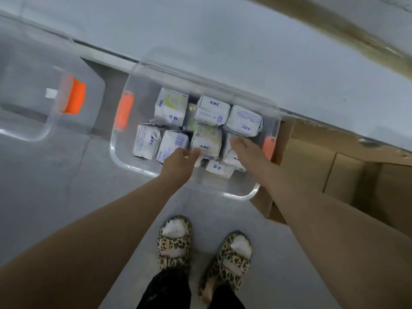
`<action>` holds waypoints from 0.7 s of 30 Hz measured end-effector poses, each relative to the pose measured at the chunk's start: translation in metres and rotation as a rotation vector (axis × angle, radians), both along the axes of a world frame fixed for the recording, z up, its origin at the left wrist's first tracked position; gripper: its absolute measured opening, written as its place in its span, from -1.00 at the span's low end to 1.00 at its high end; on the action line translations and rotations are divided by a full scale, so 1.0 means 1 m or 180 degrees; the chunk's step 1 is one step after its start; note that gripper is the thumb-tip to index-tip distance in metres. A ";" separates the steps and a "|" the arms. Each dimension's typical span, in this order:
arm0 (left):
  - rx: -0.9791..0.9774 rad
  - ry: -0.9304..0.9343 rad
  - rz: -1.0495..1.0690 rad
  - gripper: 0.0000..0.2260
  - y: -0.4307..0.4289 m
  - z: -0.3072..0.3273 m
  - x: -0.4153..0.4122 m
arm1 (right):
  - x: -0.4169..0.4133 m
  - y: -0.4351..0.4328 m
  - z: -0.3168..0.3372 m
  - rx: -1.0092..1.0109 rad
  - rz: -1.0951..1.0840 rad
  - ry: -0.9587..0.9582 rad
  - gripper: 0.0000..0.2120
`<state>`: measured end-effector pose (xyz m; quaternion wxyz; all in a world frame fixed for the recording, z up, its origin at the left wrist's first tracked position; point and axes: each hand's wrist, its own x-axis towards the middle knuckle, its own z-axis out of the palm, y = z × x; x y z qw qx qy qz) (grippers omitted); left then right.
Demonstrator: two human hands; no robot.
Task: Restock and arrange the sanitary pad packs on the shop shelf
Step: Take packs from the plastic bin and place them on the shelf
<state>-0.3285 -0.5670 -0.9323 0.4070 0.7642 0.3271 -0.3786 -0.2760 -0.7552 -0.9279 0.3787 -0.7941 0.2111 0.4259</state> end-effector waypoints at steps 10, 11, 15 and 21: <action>-0.0230 -0.0199 0.0324 -0.52 0.001 -0.016 0.007 | 0.003 -0.002 -0.041 -0.0503 0.0101 0.0019 -0.41; -0.0263 -0.0206 0.0456 -0.56 0.001 -0.017 0.008 | 0.003 -0.005 -0.043 -0.0492 0.0142 -0.0003 -0.46; -0.0413 -0.0143 0.0878 -0.66 0.005 -0.018 0.009 | 0.000 -0.003 -0.042 -0.0520 0.0200 -0.0172 -0.40; -0.0388 -0.0115 0.1010 -0.67 0.005 -0.020 0.009 | -0.012 0.005 -0.033 -0.0833 0.0602 -0.0550 -0.48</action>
